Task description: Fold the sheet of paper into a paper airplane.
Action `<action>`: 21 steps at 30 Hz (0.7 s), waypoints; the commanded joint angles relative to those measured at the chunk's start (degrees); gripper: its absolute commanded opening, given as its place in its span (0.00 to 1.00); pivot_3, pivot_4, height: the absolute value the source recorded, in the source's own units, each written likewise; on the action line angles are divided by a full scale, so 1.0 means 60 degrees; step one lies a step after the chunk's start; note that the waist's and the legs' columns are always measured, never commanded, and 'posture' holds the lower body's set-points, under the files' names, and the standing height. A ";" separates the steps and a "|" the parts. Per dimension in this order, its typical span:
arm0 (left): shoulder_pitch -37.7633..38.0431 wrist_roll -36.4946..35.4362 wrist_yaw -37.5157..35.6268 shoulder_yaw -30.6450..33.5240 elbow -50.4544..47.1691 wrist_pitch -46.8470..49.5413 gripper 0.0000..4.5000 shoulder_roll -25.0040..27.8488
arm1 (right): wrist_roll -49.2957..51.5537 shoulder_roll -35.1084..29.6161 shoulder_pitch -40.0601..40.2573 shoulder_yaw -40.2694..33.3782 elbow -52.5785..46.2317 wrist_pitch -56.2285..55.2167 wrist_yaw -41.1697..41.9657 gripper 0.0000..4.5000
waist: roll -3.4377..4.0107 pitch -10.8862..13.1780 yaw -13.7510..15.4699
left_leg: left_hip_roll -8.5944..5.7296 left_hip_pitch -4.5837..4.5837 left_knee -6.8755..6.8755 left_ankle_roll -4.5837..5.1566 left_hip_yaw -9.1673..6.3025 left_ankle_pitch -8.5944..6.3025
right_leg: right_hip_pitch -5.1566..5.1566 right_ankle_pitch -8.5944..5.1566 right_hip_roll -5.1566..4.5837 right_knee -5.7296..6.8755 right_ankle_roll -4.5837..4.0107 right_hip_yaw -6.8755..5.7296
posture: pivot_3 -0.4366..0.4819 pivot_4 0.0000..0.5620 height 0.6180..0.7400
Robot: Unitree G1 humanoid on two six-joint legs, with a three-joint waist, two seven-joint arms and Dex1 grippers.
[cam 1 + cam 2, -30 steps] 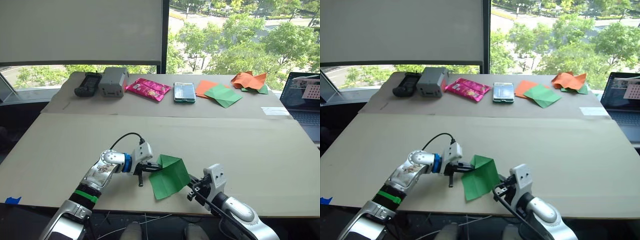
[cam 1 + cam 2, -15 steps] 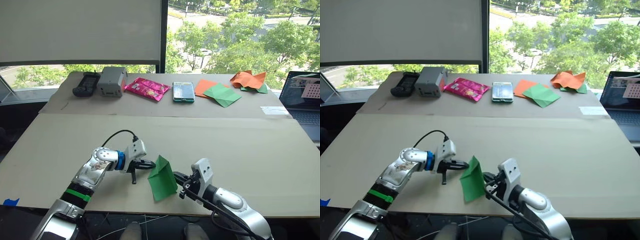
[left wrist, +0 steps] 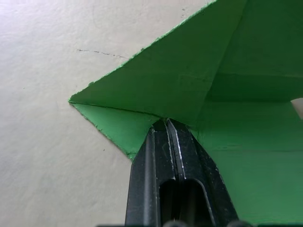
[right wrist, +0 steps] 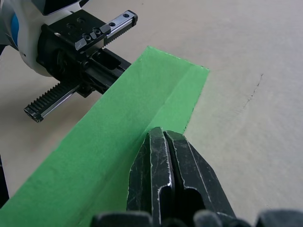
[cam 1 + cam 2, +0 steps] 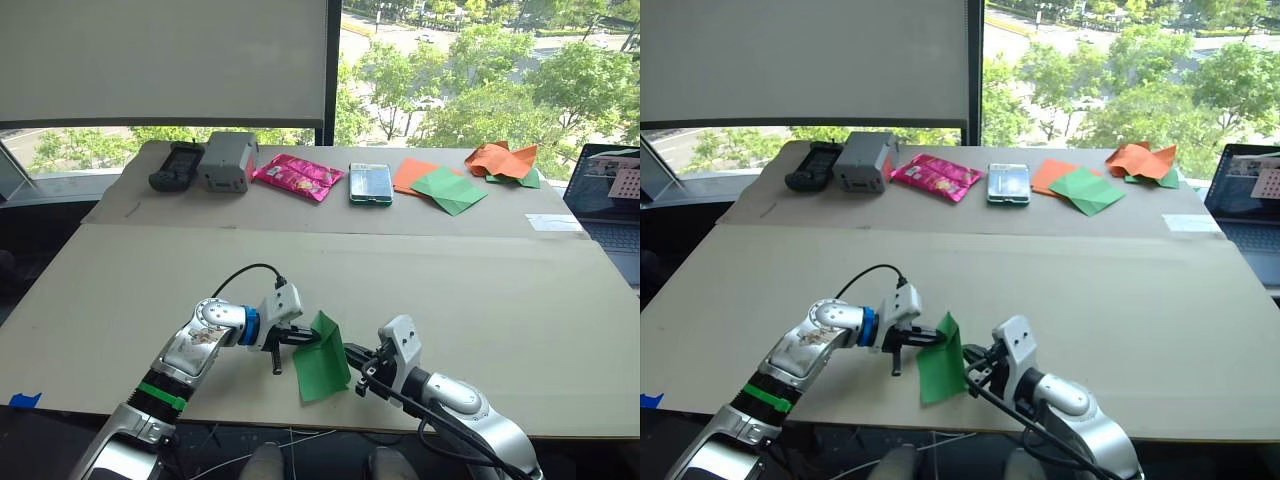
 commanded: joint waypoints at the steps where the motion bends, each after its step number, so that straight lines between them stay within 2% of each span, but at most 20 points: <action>1: -0.0150 0.0098 0.0036 -0.0072 0.0283 -0.0235 0.01 -0.0142 | 0.0006 0.0018 -0.0213 0.0061 -0.0146 -0.0172 0.0048 0.00 | 0.0000 0.0000 0.0004 | 0.0000 0.0000 0.0001 0.0000 0.0000 0.0000 | 0.0001 0.0000 0.0000 0.0000 0.0000 0.0000 | 0.48 0.27 0.84; 8: -0.0250 0.0093 0.0016 -0.0113 0.0354 -0.0210 0.01 -0.0367 | -0.0086 0.0122 -0.0520 0.0344 0.0023 -0.0196 0.0045 0.00 | 0.0000 -0.0001 0.0003 | -0.0002 0.0000 0.0009 0.0004 0.0000 0.0002 | 0.0008 0.0002 0.0001 0.0006 0.0004 0.0000 | 0.48 0.27 0.84; 14: 0.0075 0.0054 -0.0035 0.0076 0.0205 -0.0162 0.01 0.0054 | -0.0379 0.0174 -0.0885 0.0693 0.0398 -0.0247 0.0063 0.00 | -0.0002 -0.0002 -0.0016 | -0.0001 0.0015 0.0014 0.0008 0.0000 0.0005 | 0.0005 0.0003 0.0003 0.0045 0.0004 0.0004 | 0.48 0.27 0.84; 21: 0.0498 -0.0297 0.0146 0.0858 -0.0414 0.0299 0.01 0.0800 | -0.0736 0.0355 -0.1439 0.0960 0.1122 -0.0150 0.0003 0.00 | -0.0007 -0.0001 -0.0050 | 0.0002 0.0039 0.0011 0.0006 0.0000 0.0004 | -0.0004 0.0001 0.0005 0.0099 0.0001 0.0012 | 0.48 0.27 0.84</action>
